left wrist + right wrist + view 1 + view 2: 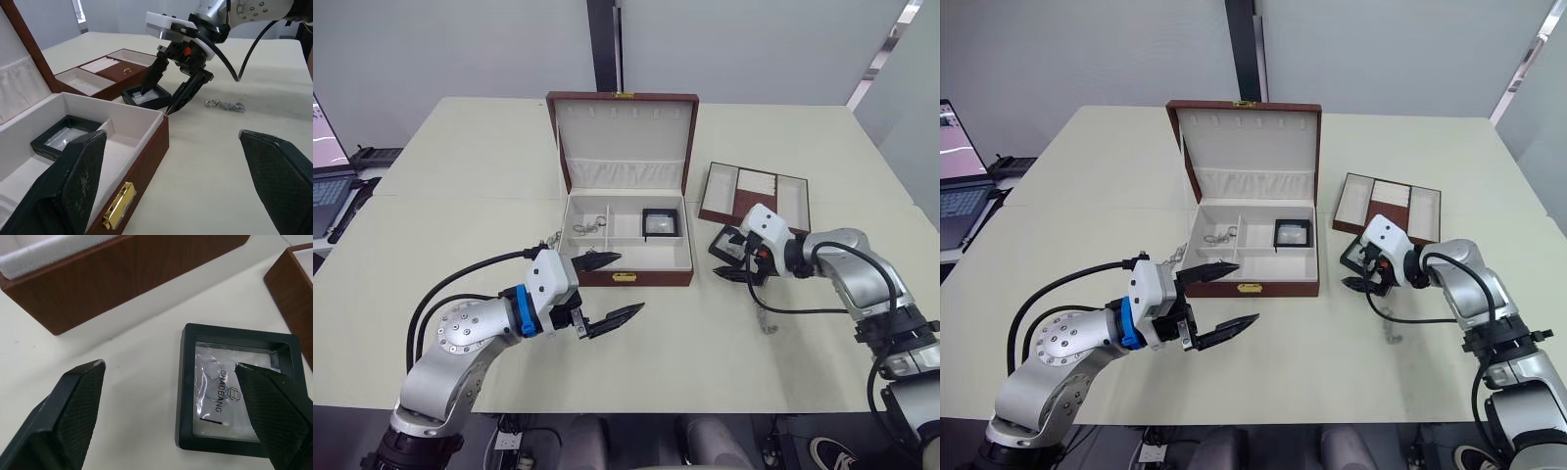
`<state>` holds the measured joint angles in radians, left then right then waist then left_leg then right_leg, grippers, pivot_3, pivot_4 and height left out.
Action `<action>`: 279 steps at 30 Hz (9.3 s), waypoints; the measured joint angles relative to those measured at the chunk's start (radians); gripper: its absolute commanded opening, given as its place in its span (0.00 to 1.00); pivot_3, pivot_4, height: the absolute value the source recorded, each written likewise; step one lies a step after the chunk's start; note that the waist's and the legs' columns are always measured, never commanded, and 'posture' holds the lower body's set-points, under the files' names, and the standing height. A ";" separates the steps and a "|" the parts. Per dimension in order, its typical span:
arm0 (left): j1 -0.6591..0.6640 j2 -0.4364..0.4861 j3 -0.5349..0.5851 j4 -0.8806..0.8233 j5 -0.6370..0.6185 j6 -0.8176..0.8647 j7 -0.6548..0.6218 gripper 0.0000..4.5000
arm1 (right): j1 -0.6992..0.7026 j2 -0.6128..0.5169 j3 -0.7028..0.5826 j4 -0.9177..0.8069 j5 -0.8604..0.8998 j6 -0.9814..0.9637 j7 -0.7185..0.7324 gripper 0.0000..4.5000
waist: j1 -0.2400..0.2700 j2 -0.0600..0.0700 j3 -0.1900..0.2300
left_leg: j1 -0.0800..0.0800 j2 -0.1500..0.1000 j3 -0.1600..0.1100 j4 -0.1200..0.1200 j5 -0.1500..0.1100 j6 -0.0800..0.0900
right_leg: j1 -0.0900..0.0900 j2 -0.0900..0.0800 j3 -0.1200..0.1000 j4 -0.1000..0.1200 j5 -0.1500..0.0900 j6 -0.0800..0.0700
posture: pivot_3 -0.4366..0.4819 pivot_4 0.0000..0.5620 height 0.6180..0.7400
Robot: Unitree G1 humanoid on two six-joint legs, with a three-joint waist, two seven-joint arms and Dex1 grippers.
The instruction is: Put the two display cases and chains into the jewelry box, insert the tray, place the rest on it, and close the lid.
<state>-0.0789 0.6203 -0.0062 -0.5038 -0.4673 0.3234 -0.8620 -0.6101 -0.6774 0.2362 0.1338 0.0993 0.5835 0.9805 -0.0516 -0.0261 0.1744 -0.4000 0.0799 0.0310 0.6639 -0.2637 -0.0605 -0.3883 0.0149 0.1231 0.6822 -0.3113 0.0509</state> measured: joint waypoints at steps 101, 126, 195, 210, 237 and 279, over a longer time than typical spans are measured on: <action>0.183 0.019 0.267 -0.089 -0.179 0.207 0.249 1.00 | -0.221 0.170 -0.109 0.133 0.135 -0.095 0.249 1.00 | -0.002 0.000 0.000 | -0.001 0.000 -0.003 -0.002 0.000 0.000 | 0.000 0.000 -0.003 -0.001 -0.001 -0.002 | 0.48 0.27 1.00; 0.133 0.249 0.486 0.568 -0.021 0.029 -0.021 1.00 | 0.369 -0.074 -0.515 0.116 0.232 -0.244 0.036 1.00 | -0.006 0.000 0.001 | 0.000 0.000 0.000 -0.002 0.000 0.000 | -0.001 0.000 -0.001 0.000 -0.002 -0.002 | 0.48 0.27 1.00; -0.331 -0.146 -0.145 0.280 0.058 0.006 -0.061 1.00 | -0.513 -0.022 -0.002 1.184 -0.354 -0.755 0.170 0.96 | -0.008 0.003 0.002 | 0.001 0.000 0.002 0.001 0.003 -0.004 | 0.001 -0.001 0.001 0.001 0.000 -0.001 | 0.48 0.27 1.00; -0.331 -0.154 -0.145 0.281 0.071 -0.003 -0.043 1.00 | -0.548 -0.012 -0.009 1.204 -0.394 -0.753 0.134 0.04 | -0.008 0.003 0.002 | 0.001 0.000 0.002 0.001 0.003 -0.004 | 0.001 -0.001 0.001 0.001 0.000 -0.001 | 0.48 0.27 1.00; -0.254 -0.152 -0.101 0.263 0.082 -0.040 0.006 1.00 | -0.532 -0.123 -0.070 1.112 -0.323 -0.728 0.458 0.00 | -0.008 0.005 0.003 | 0.002 0.000 0.002 0.001 0.002 -0.004 | 0.001 -0.001 0.001 0.001 0.000 -0.001 | 0.48 0.27 1.00; 0.333 -0.123 0.248 -0.054 0.032 -0.091 0.239 1.00 | -0.268 -0.162 0.170 -0.316 0.123 0.123 0.361 0.00 | 0.013 0.008 0.005 | 0.000 0.000 0.001 0.001 0.000 0.000 | -0.001 -0.001 0.000 0.000 0.001 0.001 | 0.48 0.27 1.00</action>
<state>0.2543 0.4971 0.2420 -0.5581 -0.4351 0.2324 -0.6227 -0.8780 -0.8393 0.4063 -0.1827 0.2225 0.7063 1.3419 -0.0383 -0.0179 0.1795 -0.3999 0.0803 0.0319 0.6651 -0.2635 -0.0604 -0.3891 0.0140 0.1236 0.6822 -0.3106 0.0516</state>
